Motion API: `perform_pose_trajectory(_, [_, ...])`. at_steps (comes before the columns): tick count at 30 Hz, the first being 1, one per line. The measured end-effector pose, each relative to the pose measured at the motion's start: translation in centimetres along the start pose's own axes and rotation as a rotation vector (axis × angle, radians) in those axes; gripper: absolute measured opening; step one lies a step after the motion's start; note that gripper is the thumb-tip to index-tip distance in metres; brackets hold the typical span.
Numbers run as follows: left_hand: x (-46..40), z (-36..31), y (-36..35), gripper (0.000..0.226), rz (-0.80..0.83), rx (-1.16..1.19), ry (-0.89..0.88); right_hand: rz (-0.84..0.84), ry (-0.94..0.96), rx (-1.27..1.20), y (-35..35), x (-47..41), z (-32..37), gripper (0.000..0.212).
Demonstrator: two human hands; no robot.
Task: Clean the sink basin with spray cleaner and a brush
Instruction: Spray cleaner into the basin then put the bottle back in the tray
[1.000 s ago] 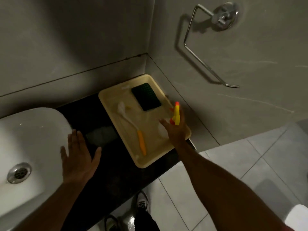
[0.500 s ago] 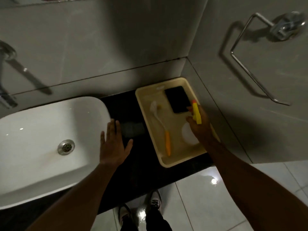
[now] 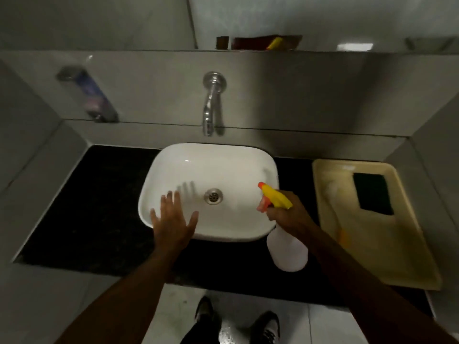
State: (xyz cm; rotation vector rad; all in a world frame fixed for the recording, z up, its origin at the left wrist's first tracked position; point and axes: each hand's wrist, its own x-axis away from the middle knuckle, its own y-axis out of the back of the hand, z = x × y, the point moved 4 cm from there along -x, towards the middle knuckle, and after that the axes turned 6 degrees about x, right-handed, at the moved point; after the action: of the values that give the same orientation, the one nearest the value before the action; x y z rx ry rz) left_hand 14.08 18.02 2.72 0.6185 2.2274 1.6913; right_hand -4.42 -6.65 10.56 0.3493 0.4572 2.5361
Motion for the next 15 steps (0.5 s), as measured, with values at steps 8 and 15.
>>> perform_pose_trajectory(8, [-5.5,13.2,1.8,0.094,0.034,0.113,0.218,0.072,-0.402,-0.325,-13.3,3.0,1.1,0.062])
perform_pose_trajectory(15, [-10.6,11.5,0.9,0.104,0.047,0.297,0.117,0.045,-0.575,-0.141,-17.7,2.0,2.1,0.062])
